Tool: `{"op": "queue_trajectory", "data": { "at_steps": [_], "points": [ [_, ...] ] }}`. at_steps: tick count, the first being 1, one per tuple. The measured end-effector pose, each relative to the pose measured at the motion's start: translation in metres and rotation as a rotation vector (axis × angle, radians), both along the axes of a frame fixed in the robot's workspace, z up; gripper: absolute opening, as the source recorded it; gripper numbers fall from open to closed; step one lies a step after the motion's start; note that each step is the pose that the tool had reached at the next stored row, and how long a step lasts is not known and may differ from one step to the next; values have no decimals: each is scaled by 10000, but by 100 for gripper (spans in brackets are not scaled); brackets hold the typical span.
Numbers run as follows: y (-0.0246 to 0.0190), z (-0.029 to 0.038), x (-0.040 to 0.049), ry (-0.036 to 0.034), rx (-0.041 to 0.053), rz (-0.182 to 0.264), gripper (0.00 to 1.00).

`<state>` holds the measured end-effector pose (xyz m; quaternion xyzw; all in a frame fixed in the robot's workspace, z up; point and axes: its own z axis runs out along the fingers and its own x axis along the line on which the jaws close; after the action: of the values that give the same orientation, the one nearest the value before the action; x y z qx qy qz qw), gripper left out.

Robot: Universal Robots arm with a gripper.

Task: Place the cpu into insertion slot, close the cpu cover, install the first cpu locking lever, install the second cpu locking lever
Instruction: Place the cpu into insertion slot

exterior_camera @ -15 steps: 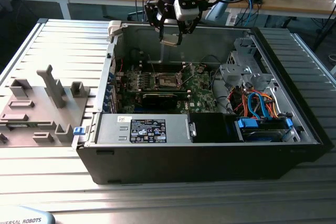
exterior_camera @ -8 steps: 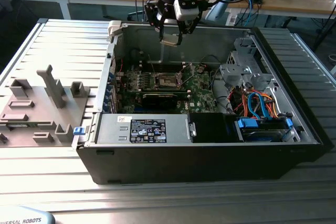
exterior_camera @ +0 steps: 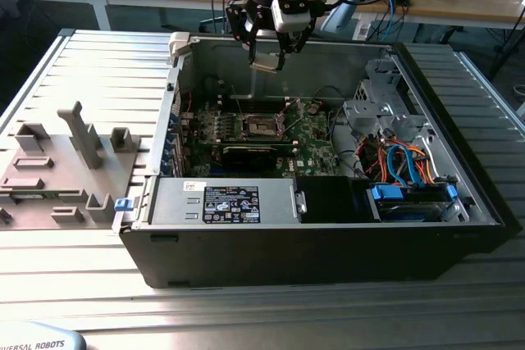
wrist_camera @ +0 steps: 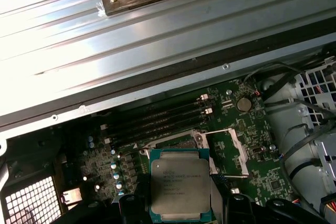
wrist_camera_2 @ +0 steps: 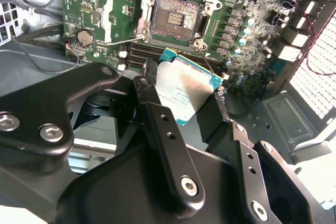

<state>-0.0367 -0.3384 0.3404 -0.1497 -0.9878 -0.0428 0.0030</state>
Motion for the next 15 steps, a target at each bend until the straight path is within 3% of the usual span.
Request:
{"op": "queue_trajectory", "data": {
  "at_steps": [15],
  "points": [
    [0,0,0,0,1,-71,54]
  ]
}}
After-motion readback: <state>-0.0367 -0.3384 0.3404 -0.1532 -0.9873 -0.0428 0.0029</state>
